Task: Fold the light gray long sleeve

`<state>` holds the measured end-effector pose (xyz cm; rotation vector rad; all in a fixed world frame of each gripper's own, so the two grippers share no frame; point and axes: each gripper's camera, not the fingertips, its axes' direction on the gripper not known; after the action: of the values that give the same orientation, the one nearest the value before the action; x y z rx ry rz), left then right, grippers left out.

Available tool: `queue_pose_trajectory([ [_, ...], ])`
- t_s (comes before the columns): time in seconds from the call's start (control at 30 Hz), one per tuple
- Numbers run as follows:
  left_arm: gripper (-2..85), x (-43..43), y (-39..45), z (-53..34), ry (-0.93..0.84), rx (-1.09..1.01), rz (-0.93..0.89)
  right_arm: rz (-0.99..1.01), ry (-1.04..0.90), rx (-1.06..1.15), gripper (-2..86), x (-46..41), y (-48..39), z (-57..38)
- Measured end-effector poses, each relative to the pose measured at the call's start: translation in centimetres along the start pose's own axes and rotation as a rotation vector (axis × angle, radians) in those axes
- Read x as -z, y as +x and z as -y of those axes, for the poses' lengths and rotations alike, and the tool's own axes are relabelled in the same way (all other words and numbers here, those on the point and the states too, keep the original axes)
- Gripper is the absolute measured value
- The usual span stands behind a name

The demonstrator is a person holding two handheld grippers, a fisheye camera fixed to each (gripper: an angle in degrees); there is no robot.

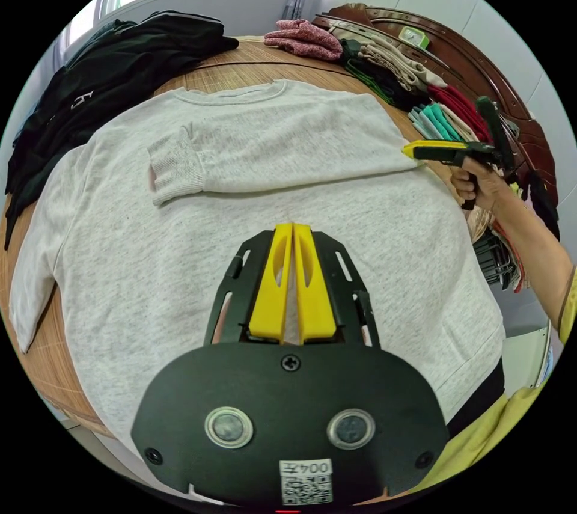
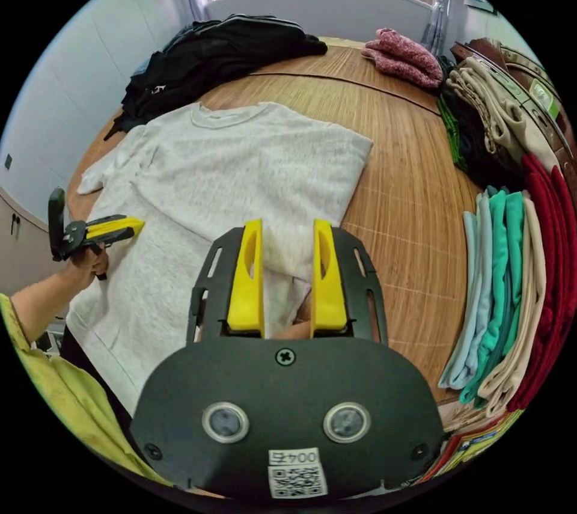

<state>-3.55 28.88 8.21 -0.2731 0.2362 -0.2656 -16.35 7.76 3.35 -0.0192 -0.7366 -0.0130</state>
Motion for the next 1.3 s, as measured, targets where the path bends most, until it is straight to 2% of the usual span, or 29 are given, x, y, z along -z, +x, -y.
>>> queue_pose_trajectory([
  [0.07,0.4,-1.2,0.3,-0.5,0.001,-0.001,0.002,-0.006,0.039,-0.041,11.2,0.7,1.3,1.2],
  [0.2,0.4,-4.1,0.8,-1.8,0.002,-0.001,0.0,-0.074,0.064,-0.128,3.1,0.1,3.8,5.2],
  [0.33,0.4,-6.9,1.1,-3.2,0.003,0.001,-0.004,-0.104,0.013,-0.168,2.1,-2.1,5.4,8.7],
  [0.47,0.3,-10.4,1.4,-5.0,0.005,0.001,-0.003,-0.111,-0.225,-0.205,6.8,-6.2,7.1,10.5],
  [0.53,0.3,-12.0,1.4,-5.9,0.005,0.003,-0.005,-0.099,-0.171,-0.201,6.1,-4.3,7.4,9.9],
  [0.67,0.4,-15.8,1.3,-8.2,0.008,0.007,-0.013,0.081,-0.093,-0.123,4.3,0.3,6.6,5.3],
  [0.77,0.3,-18.6,1.4,-10.0,0.007,0.004,-0.005,0.081,-0.198,-0.083,3.5,-0.1,5.1,1.7],
  [0.97,0.4,-24.6,1.0,-14.2,0.009,0.007,-0.002,0.201,-0.137,-0.132,4.2,2.5,-0.3,-5.3],
  [1.1,0.5,-28.6,-0.4,-17.4,0.005,0.032,-0.063,0.057,-0.27,-0.1,5.3,0.3,-5.6,-9.5],
  [1.17,0.6,-29.6,-2.1,-19.4,0.003,0.085,-0.127,-0.024,-0.267,-0.083,5.6,-0.3,-7.1,-10.8],
  [1.3,1.8,-27.0,-7.8,-28.8,0.22,0.293,-0.226,-0.057,-0.203,-0.099,5.4,-0.6,-8.0,-11.8],
])
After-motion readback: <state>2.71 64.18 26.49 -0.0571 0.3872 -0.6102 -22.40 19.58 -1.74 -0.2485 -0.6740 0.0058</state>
